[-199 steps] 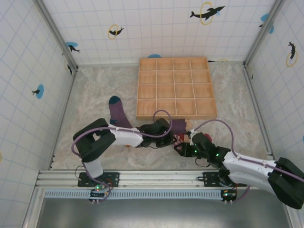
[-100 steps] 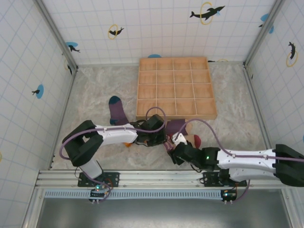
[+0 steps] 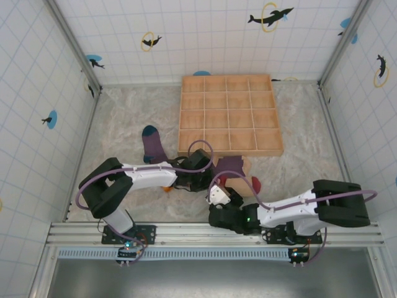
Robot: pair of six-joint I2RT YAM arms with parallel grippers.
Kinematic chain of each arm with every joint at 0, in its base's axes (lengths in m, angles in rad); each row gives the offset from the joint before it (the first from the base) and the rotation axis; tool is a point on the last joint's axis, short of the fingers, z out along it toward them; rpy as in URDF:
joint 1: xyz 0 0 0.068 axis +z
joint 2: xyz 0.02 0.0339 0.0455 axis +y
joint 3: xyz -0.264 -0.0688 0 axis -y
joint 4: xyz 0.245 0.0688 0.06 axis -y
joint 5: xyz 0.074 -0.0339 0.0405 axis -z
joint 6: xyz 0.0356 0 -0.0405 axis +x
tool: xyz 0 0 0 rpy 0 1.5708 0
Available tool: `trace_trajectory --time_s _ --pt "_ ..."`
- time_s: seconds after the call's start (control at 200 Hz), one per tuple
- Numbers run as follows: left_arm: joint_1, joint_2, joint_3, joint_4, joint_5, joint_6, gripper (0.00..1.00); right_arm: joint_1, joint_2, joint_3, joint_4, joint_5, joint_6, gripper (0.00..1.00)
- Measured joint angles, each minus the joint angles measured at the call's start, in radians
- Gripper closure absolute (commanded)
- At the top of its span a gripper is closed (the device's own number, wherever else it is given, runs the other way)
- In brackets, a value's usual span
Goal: Roll the socks
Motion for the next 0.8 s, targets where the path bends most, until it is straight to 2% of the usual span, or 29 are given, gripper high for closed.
trace_trajectory --time_s 0.12,0.21,0.265,0.325,0.42,0.49,0.57,0.691,0.771,0.801 --pt "0.000 -0.001 -0.009 0.008 0.004 0.000 1.00 0.012 0.085 0.044 0.001 0.056 0.005 0.38" --pt "0.000 -0.001 -0.011 0.012 0.004 -0.001 1.00 0.015 0.134 0.077 -0.005 0.086 0.022 0.55" --pt "0.000 -0.001 -0.012 0.014 0.004 -0.002 1.00 0.016 0.154 0.091 -0.011 0.099 0.029 0.61" --pt "0.000 -0.003 -0.016 0.017 0.005 -0.004 1.00 0.016 0.174 0.105 -0.024 0.111 0.048 0.61" --pt "0.000 -0.006 -0.023 0.024 0.005 -0.011 1.00 0.017 0.190 0.114 -0.043 0.114 0.067 0.53" --pt "0.001 -0.008 -0.026 0.029 0.008 -0.016 1.00 0.017 0.196 0.114 -0.061 0.113 0.084 0.55" --pt "0.004 -0.008 -0.027 0.031 0.012 -0.018 1.00 0.017 0.197 0.114 -0.077 0.108 0.105 0.63" --pt "0.008 -0.008 -0.029 0.034 0.023 -0.019 1.00 0.017 0.197 0.110 -0.089 0.100 0.146 0.83" --pt "0.008 -0.009 -0.031 0.037 0.026 -0.019 1.00 0.019 0.192 0.099 -0.087 0.093 0.160 0.93" --pt "0.008 -0.009 -0.031 0.039 0.028 -0.019 0.96 0.020 0.185 0.091 -0.082 0.090 0.169 0.95"
